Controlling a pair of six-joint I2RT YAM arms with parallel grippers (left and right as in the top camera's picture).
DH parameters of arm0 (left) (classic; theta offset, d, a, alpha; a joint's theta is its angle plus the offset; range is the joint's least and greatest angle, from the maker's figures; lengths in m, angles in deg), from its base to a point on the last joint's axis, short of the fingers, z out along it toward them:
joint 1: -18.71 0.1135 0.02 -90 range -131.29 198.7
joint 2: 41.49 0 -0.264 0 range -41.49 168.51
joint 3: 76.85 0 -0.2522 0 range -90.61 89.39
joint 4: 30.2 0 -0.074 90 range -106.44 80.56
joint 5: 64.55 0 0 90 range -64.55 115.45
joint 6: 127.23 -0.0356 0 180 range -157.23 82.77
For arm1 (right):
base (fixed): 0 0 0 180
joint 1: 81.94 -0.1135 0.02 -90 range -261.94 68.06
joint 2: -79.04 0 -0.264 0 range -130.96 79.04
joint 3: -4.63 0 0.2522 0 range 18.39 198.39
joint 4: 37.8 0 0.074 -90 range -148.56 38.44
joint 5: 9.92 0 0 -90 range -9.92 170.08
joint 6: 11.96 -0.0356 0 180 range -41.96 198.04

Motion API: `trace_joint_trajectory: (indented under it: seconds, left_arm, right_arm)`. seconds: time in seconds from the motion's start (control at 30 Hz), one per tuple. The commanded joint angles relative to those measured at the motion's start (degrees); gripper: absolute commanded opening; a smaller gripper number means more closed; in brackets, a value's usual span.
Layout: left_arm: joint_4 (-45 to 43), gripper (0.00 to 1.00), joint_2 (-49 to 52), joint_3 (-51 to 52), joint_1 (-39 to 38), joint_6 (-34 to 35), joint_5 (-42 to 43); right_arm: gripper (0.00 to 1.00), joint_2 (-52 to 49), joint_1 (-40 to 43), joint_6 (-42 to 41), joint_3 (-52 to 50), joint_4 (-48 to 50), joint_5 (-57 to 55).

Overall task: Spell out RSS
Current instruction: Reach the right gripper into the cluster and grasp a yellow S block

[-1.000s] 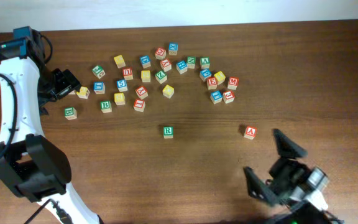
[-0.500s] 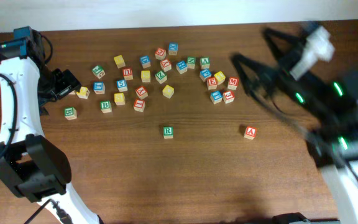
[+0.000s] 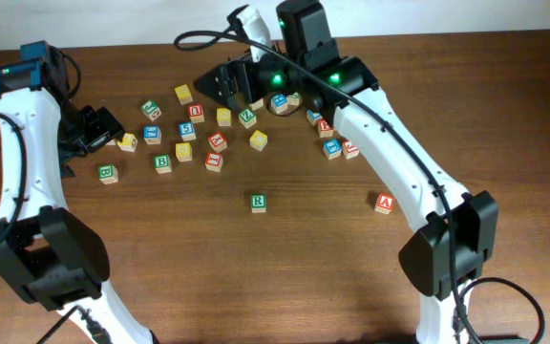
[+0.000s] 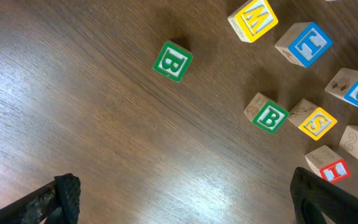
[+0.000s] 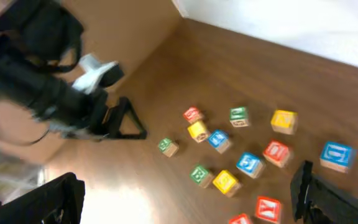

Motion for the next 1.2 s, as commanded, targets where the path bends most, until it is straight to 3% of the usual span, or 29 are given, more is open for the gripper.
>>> trace_joint_trajectory:
  seconds: [0.0, 0.1, 0.2, 0.37, 0.73, 0.93, 1.17]
  left_arm:
    - [0.0, 0.99, -0.2, -0.3, 0.2, -0.5, -0.2]
    - [0.0, 1.0, -0.2, -0.3, 0.2, -0.5, -0.2]
    - [0.0, 0.99, -0.2, -0.3, 0.2, -0.5, -0.2]
    - [0.0, 0.99, -0.2, -0.3, 0.2, -0.5, -0.2]
    - [0.0, 0.99, -0.2, -0.3, 0.2, -0.5, -0.2]
    - [0.0, 0.99, -0.2, -0.3, 0.2, -0.5, -0.2]
    - [0.0, 0.99, -0.2, -0.3, 0.2, -0.5, -0.2]
  right_arm:
    - [0.79, -3.3, -4.4, -12.7, 1.2, -0.9, -22.1]
    - [0.79, -6.9, -9.8, -15.6, 1.2, -0.9, -42.2]
    - [0.79, -12.2, -12.2, -16.0, 1.2, 1.0, -51.4]
    - [0.65, -19.3, -12.2, -16.0, 1.2, 5.0, -48.4]
    - [0.65, -24.4, -12.5, -18.6, 1.2, 6.2, -45.5]
    - [0.66, -26.4, -12.3, -18.6, 1.2, 10.1, -52.3]
    - [0.65, -27.6, -11.0, -18.6, 1.2, 16.0, -52.2]
